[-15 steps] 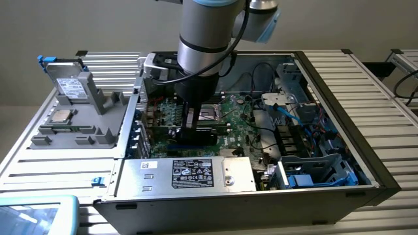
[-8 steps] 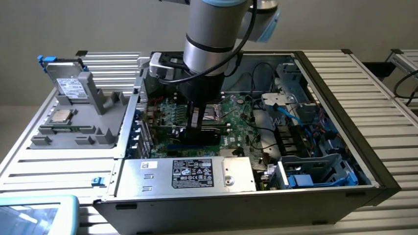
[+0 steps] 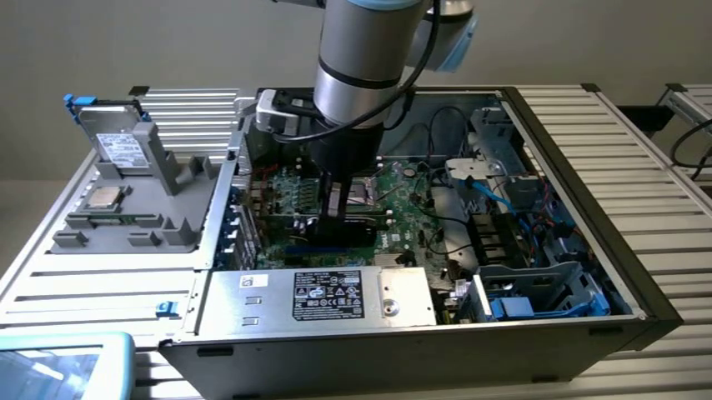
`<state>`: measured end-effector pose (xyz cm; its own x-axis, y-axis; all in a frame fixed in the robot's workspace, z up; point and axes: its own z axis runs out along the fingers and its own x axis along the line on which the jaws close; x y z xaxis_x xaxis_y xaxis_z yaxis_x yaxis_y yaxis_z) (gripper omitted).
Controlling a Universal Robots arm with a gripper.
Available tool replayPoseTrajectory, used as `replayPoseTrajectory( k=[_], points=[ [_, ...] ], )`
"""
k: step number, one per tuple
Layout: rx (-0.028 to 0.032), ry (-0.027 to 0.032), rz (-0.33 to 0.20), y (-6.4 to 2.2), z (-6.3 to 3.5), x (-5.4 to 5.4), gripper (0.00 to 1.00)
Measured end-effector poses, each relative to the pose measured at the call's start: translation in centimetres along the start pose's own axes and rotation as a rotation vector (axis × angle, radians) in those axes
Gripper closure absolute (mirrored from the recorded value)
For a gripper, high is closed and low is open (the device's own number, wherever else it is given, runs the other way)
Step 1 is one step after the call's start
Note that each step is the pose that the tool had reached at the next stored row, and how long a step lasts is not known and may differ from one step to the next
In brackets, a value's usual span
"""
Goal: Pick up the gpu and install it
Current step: 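Insert the gpu into the slot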
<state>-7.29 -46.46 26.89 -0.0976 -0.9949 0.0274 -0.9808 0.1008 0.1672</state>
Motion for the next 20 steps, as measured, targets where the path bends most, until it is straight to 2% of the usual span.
replayPoseTrajectory(
  k=[3,7,10,16,20],
  points=[
    [0.0006,0.0051,-0.029,0.0,-0.02,0.0,0.72],
    [0.0004,0.0053,-0.029,0.0,-0.02,-0.11,0.72],
    [-0.0057,0.0057,-0.029,-0.13,-0.05,-0.55,0.72],
    [-0.0187,0.0073,-0.033,-0.16,-0.06,-0.58,0.72],
    [-0.0195,0.0066,-0.034,-0.22,0.2,-0.6,0.72]
  ],
)
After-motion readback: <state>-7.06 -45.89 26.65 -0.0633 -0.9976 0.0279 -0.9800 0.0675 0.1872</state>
